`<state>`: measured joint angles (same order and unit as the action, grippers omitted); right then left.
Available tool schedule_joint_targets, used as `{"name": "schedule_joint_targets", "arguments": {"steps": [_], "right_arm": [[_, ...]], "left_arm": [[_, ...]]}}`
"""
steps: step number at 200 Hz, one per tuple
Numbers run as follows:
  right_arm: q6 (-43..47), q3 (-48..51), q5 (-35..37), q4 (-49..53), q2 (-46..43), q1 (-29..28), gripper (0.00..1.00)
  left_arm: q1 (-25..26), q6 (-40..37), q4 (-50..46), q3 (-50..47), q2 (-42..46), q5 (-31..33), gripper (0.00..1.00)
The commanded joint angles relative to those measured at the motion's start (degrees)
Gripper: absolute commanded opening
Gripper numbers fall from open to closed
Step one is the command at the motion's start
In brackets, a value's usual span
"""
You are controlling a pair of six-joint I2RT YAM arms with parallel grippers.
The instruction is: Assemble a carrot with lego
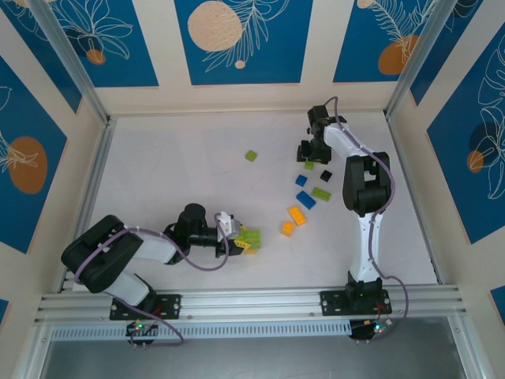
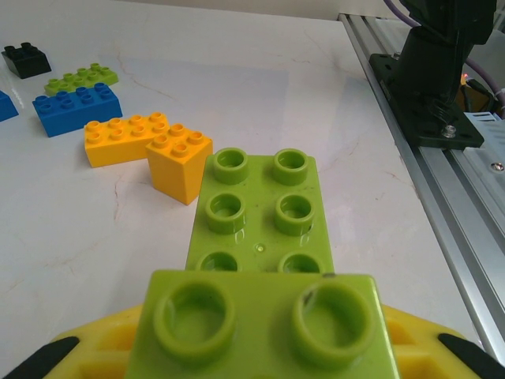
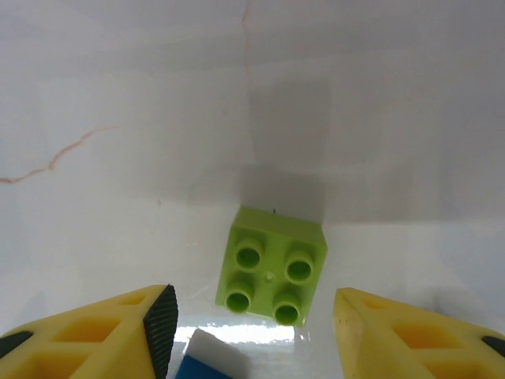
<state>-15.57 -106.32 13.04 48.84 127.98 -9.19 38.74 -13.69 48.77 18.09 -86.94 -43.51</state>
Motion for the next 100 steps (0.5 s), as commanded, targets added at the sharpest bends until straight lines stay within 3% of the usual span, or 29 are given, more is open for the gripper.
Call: {"name": "schedule_joint_targets", "arguments": {"steps": [1, 57, 100], "right_arm": [[-0.32, -2.12, -1.53, 1.18, 1.87, -0.12, 0.56], [-0.39, -2.84, 0.05, 1.52, 3.28, -0.35, 0.52], [-0.67, -2.62, 0.04, 1.26, 3.41, -0.33, 0.43]], "left_arm": [[-0.46, -1.04, -0.61, 0.19, 0.28, -2.2, 0.38], [-0.45, -1.09, -0.78, 0.28, 0.1, -2.11, 0.38], [-0.5, -1.24, -1.13, 0.49, -0.08, -2.02, 0.38]]}}
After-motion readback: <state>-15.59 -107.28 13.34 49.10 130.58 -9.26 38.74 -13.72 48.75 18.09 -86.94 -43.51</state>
